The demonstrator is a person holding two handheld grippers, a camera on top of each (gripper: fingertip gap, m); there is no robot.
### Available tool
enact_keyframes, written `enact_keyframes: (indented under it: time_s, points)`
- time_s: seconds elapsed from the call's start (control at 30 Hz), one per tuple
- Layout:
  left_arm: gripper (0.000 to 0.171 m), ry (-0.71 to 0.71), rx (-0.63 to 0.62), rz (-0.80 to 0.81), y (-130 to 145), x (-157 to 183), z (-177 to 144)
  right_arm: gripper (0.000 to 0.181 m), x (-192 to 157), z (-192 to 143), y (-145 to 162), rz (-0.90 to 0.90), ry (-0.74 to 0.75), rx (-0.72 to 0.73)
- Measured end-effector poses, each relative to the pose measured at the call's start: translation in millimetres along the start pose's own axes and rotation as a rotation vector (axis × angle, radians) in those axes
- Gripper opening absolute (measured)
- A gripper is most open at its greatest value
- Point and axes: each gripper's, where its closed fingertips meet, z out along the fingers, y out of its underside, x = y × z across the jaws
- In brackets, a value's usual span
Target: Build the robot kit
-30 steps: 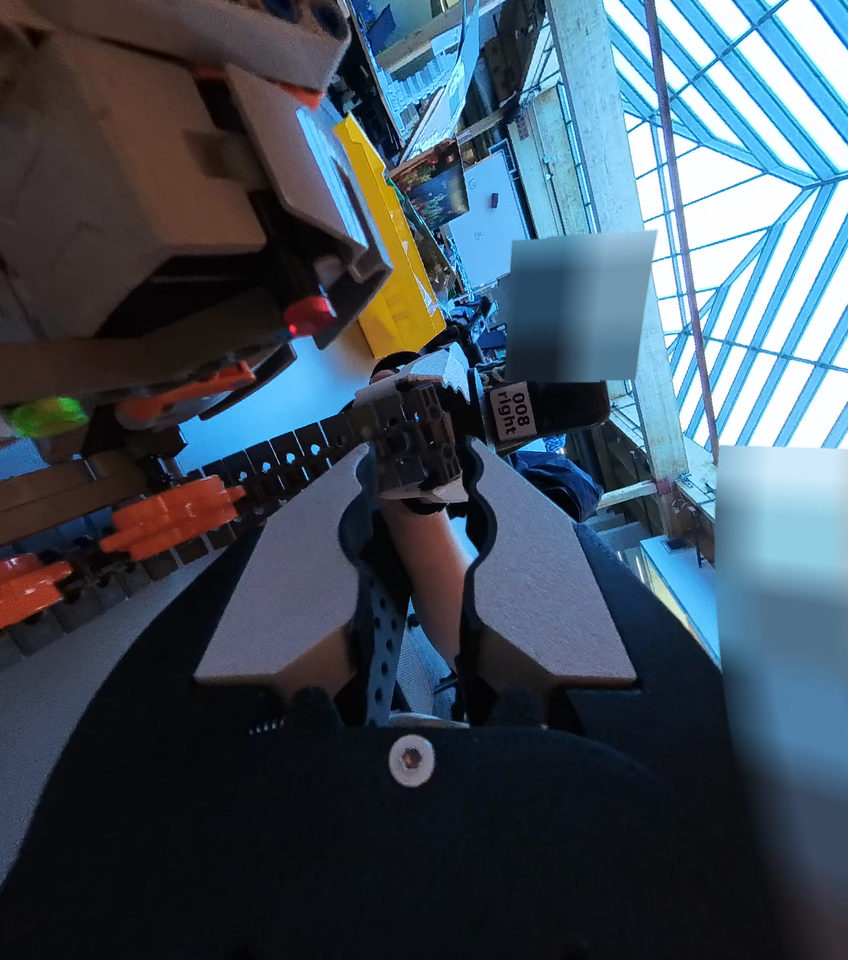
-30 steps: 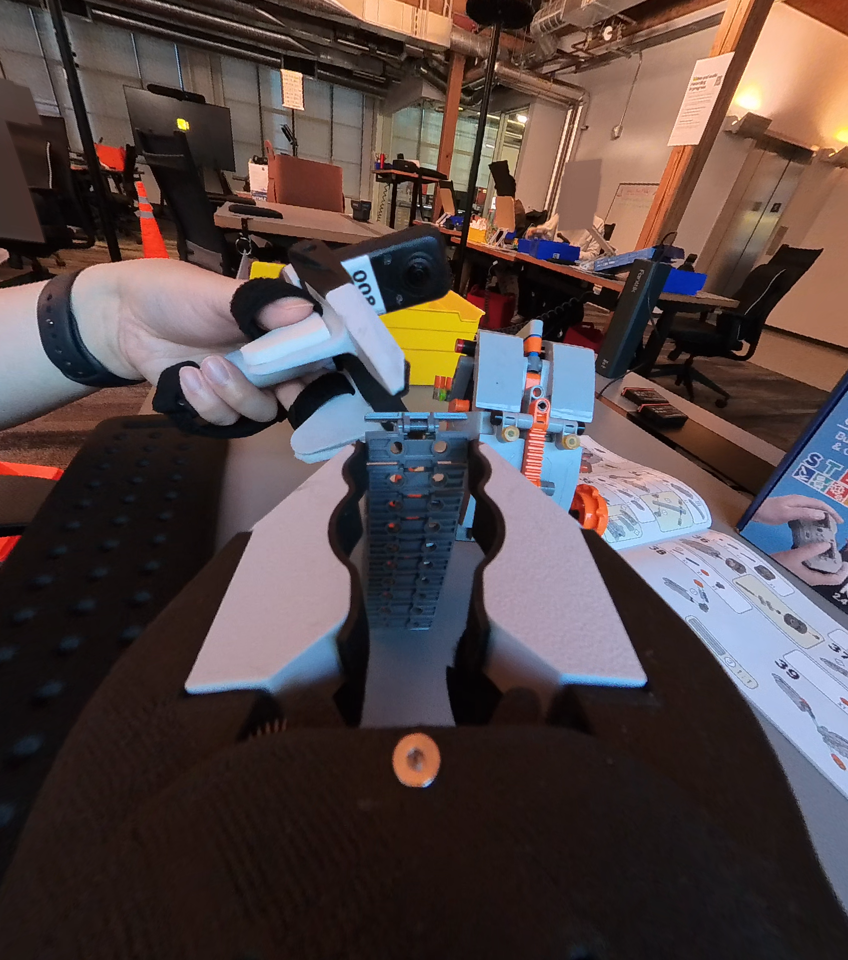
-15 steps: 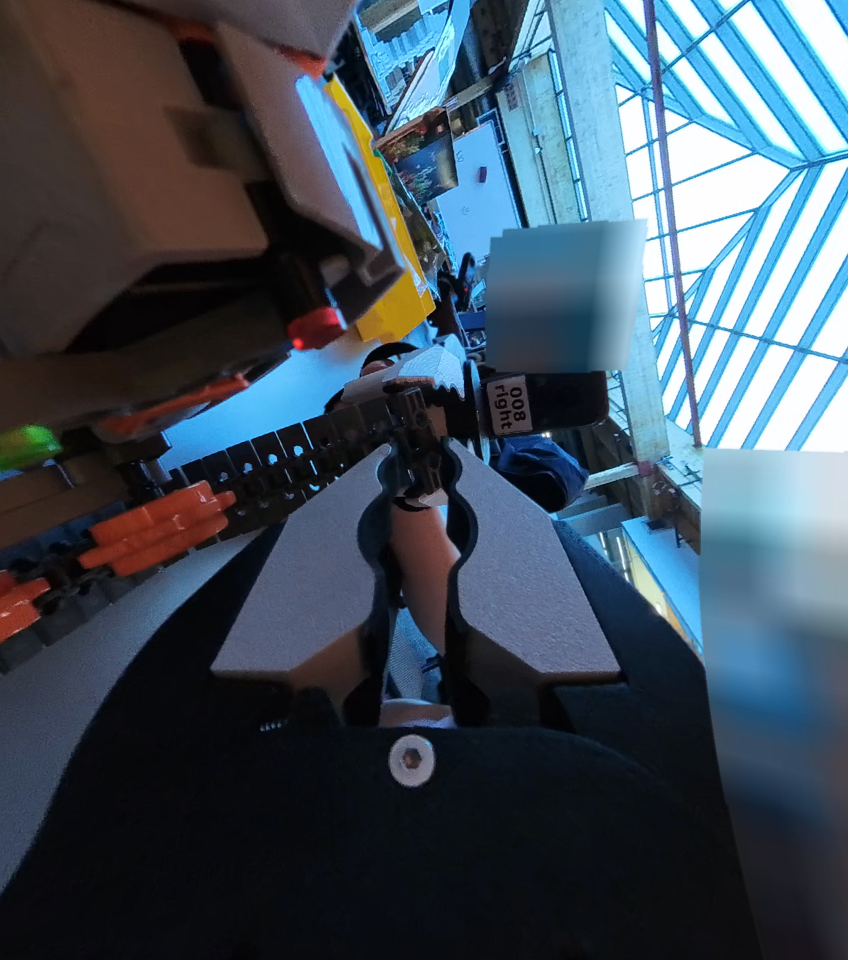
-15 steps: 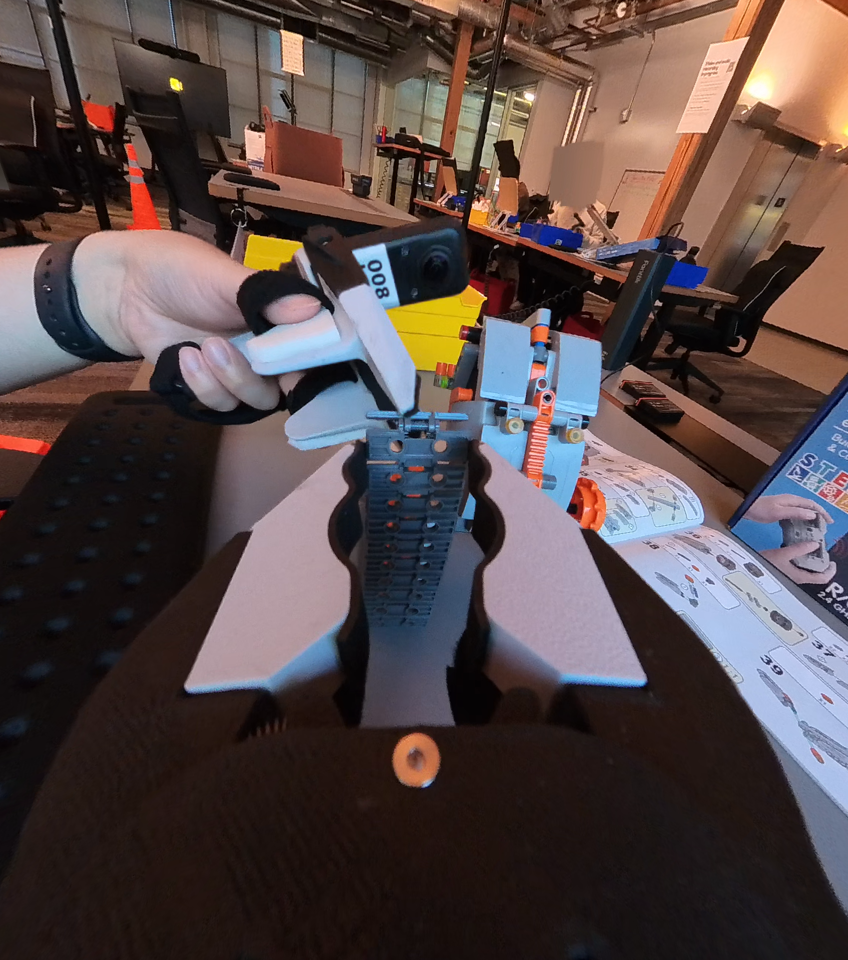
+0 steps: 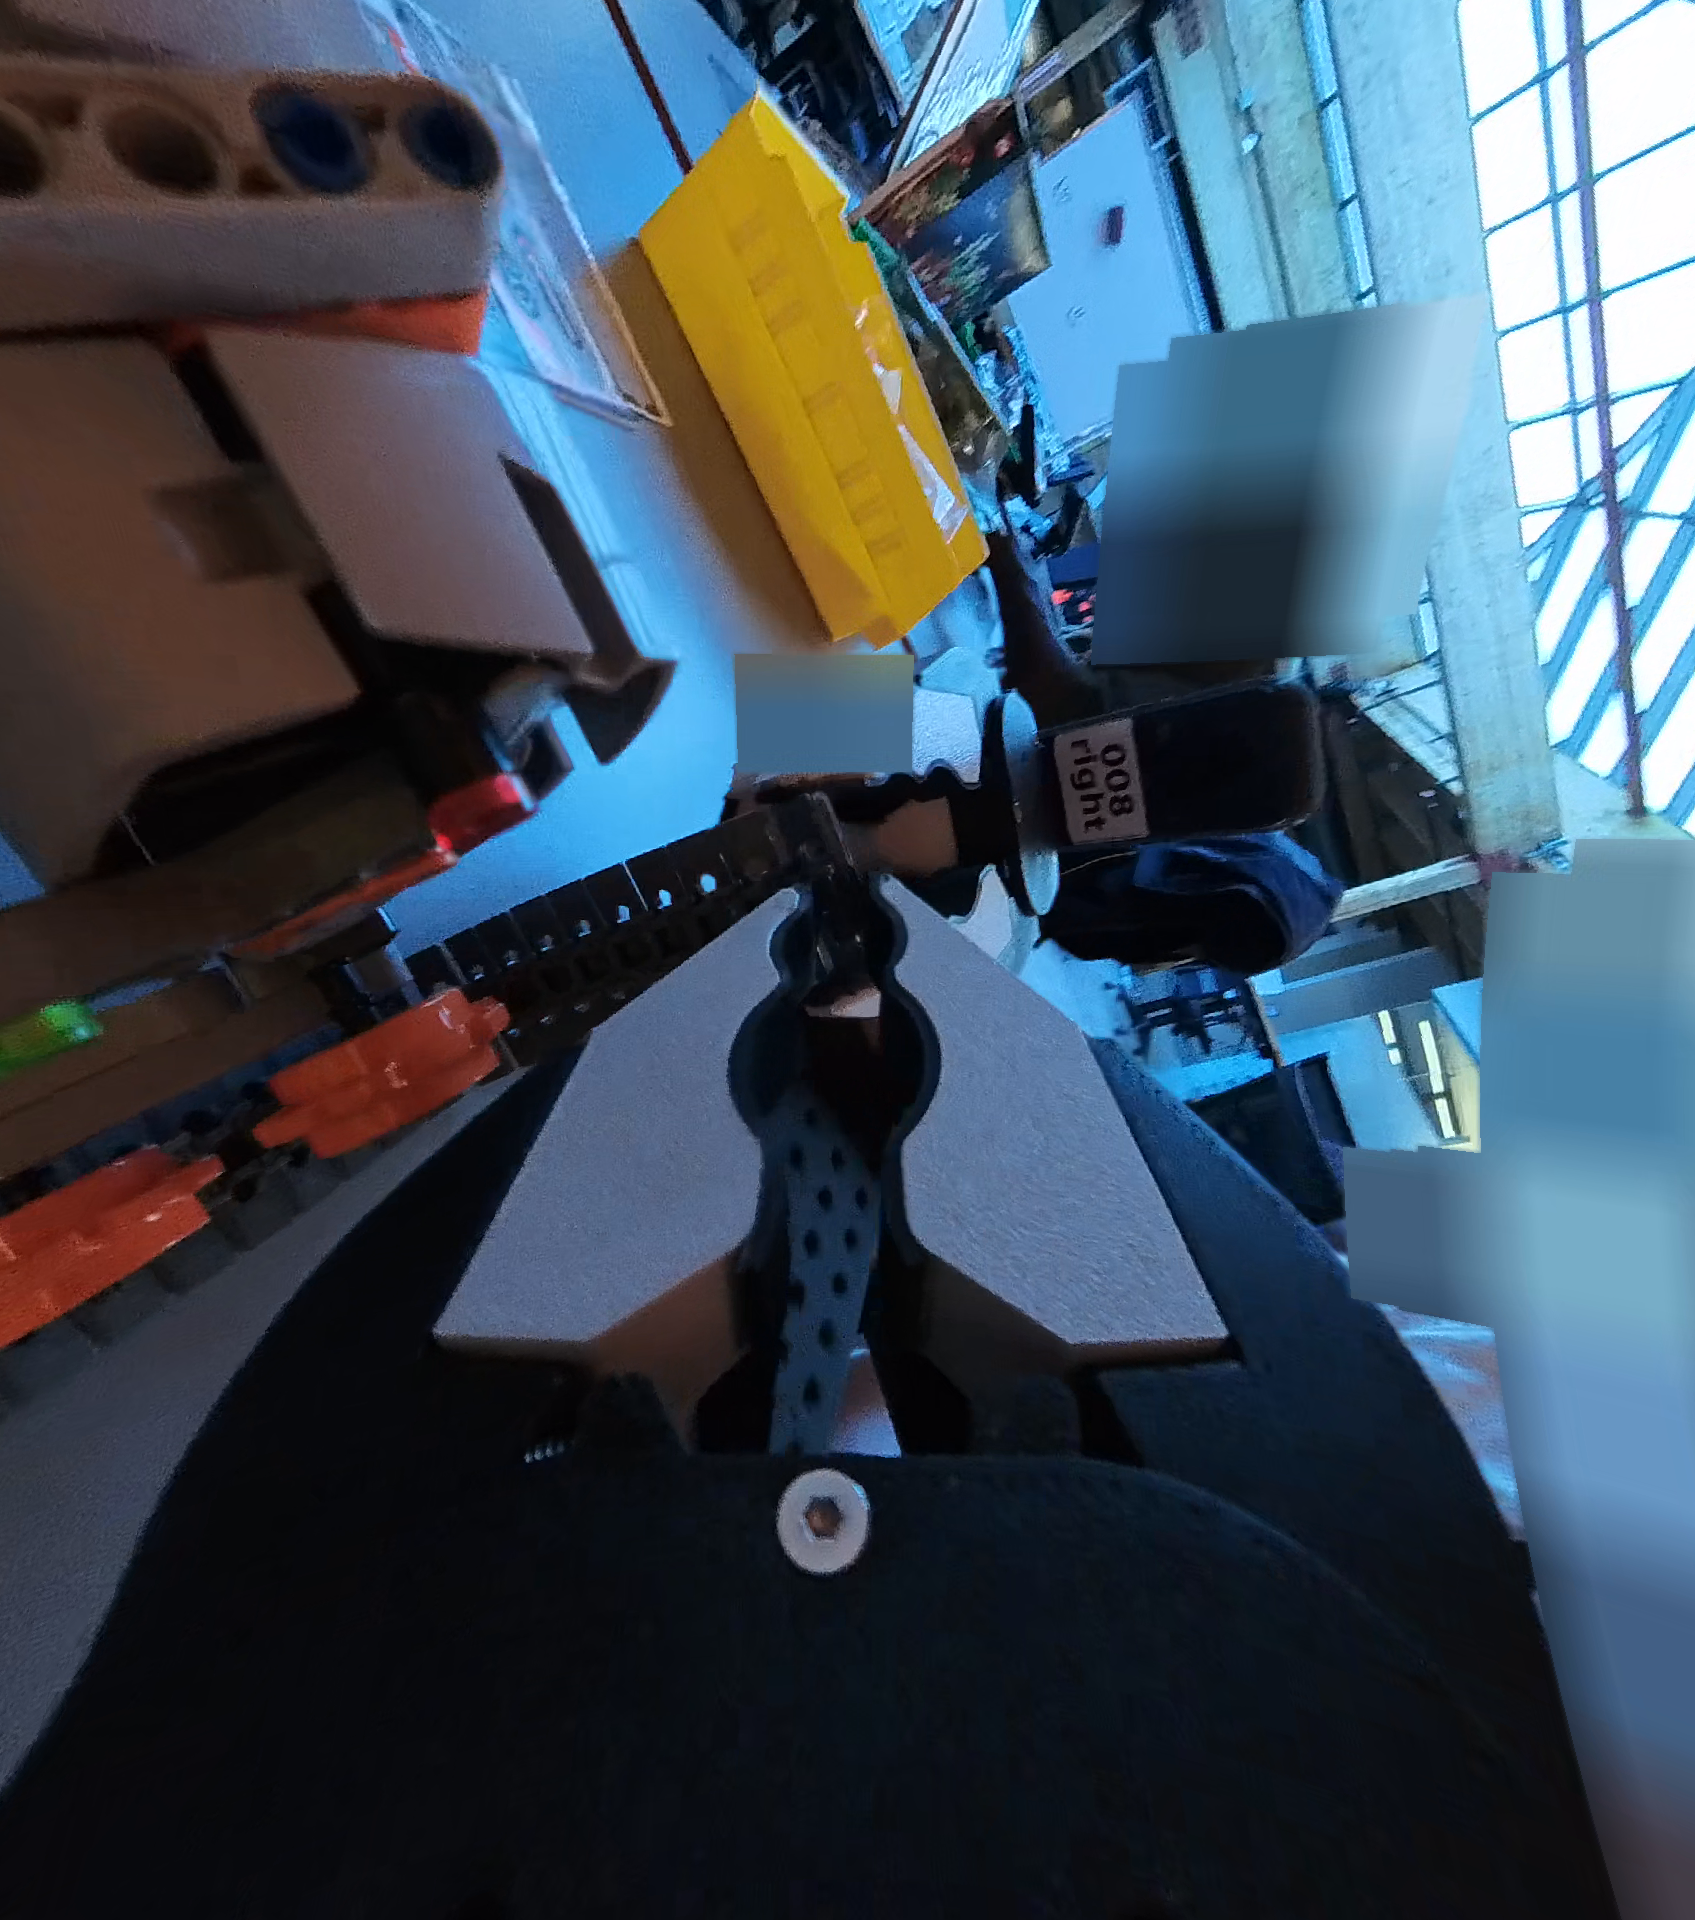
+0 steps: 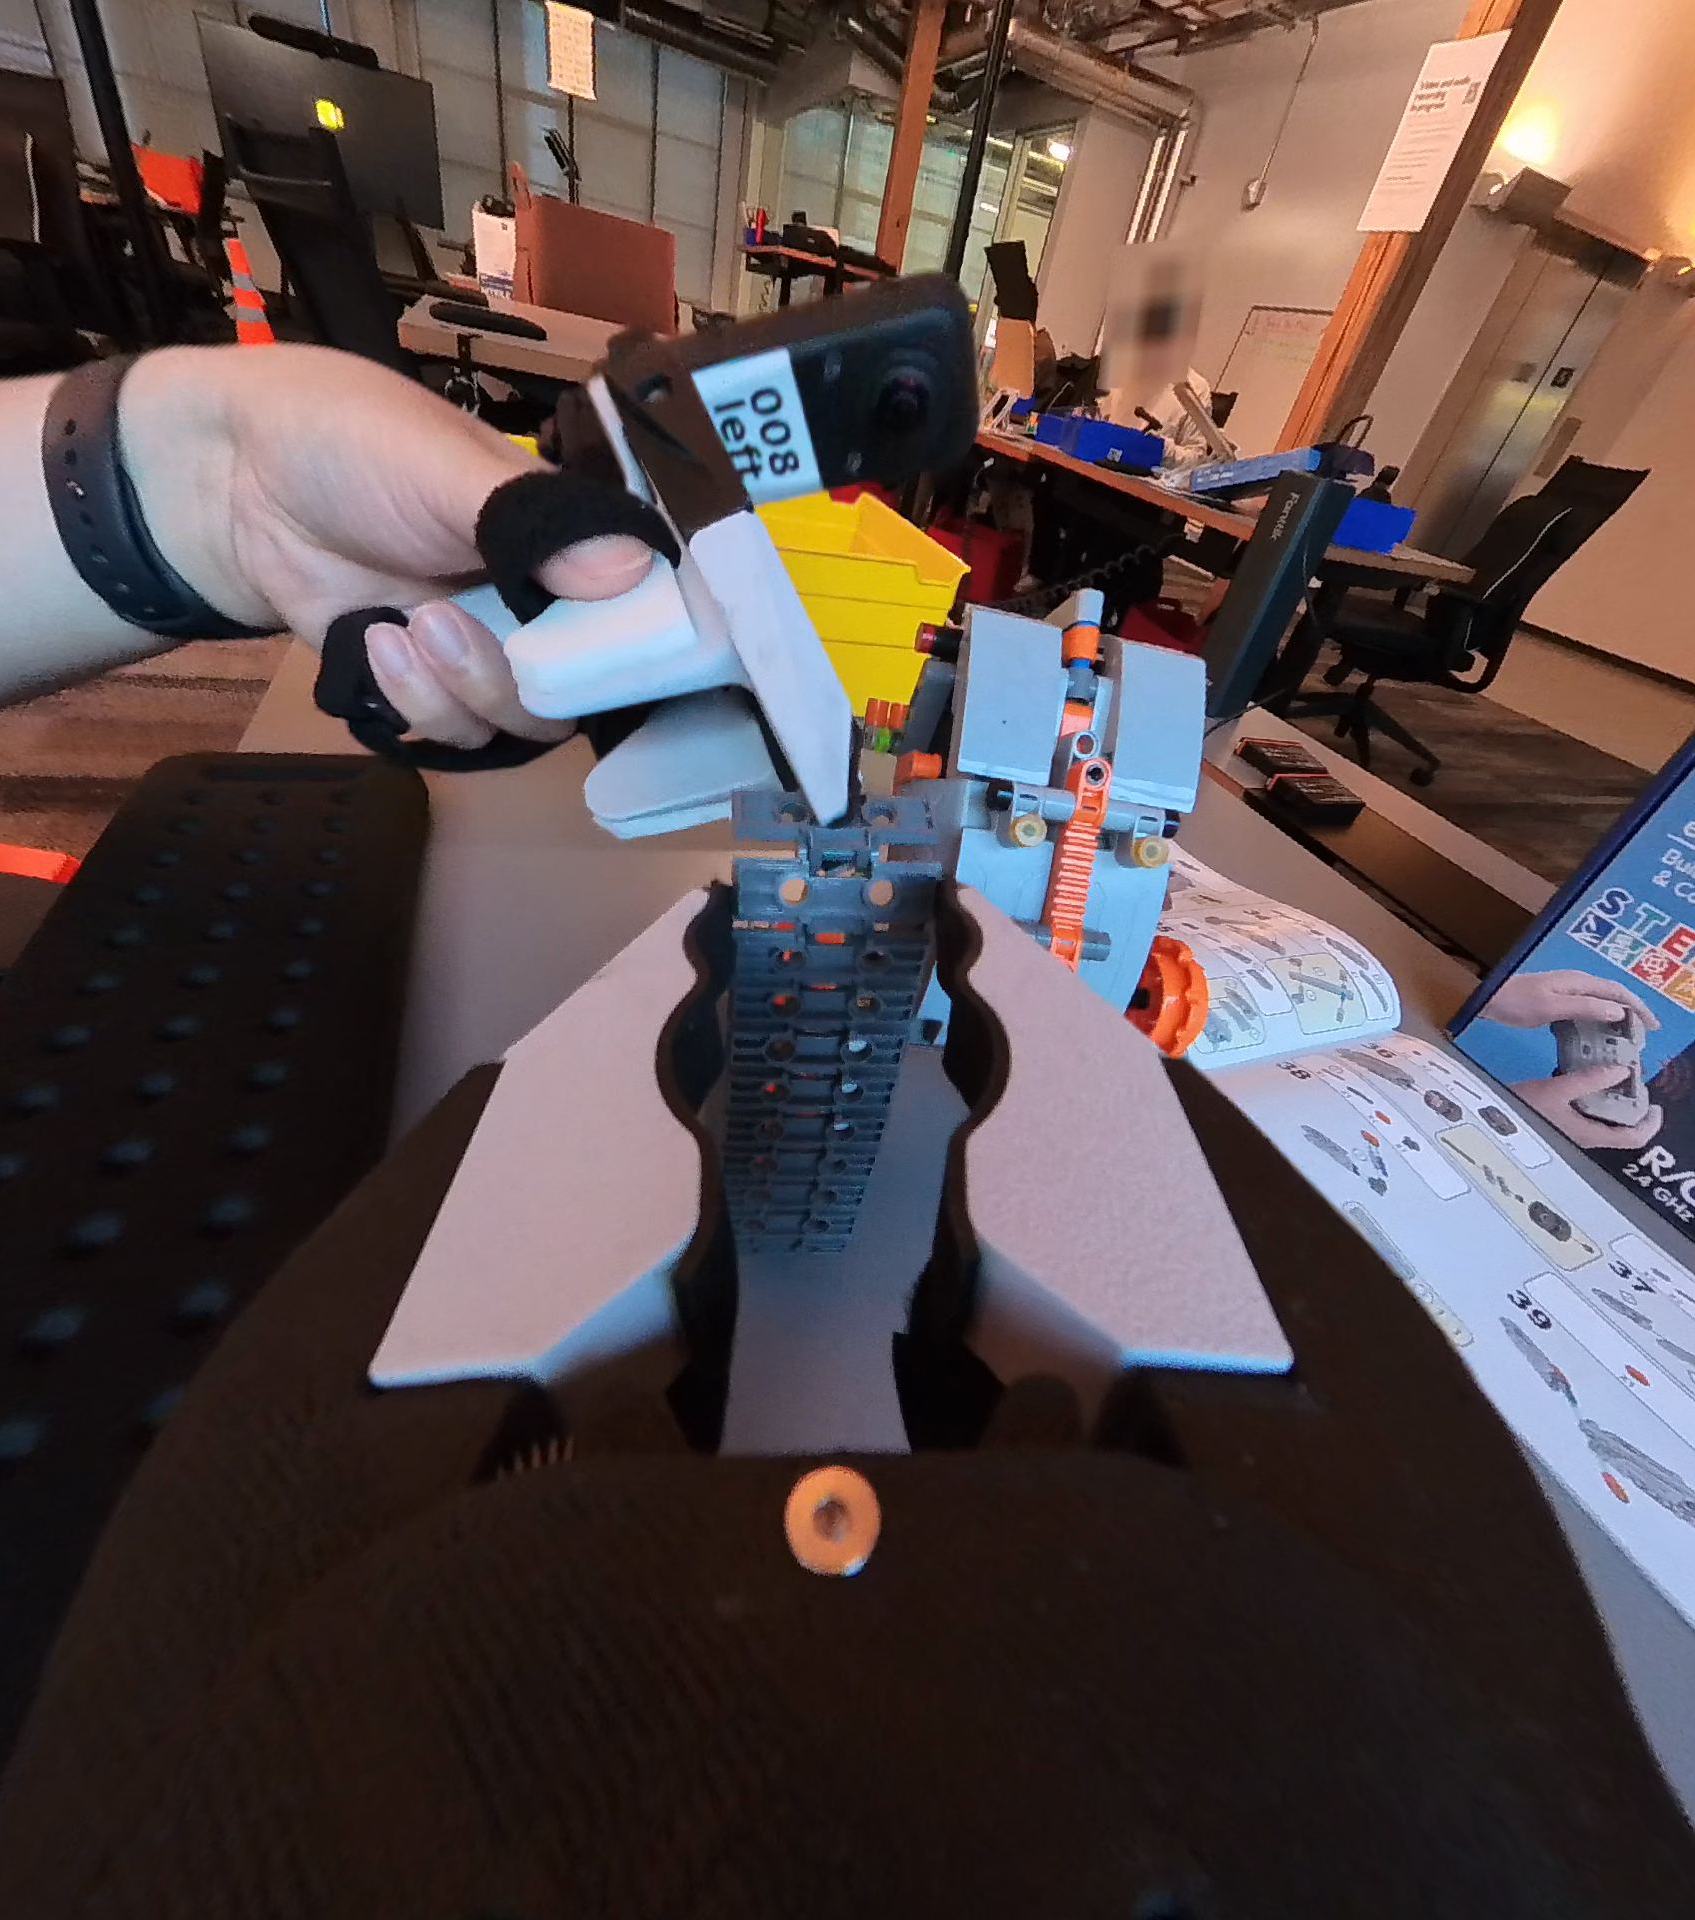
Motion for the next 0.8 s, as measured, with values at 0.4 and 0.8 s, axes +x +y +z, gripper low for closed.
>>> enact_keyframes:
  time_s: [0.4,0.8]
  points:
    - [0.003,-0.133,-0.153,0.084,-2.5,12.6,16.5,0.049,10.1,-13.9,-2.1,0.093,0.025,0.041]
    - [0.003,-0.117,-0.132,0.075,-10.7,13.0,9.0,0.044,2.2,-19.1,38.1,0.177,0.067,-0.133]
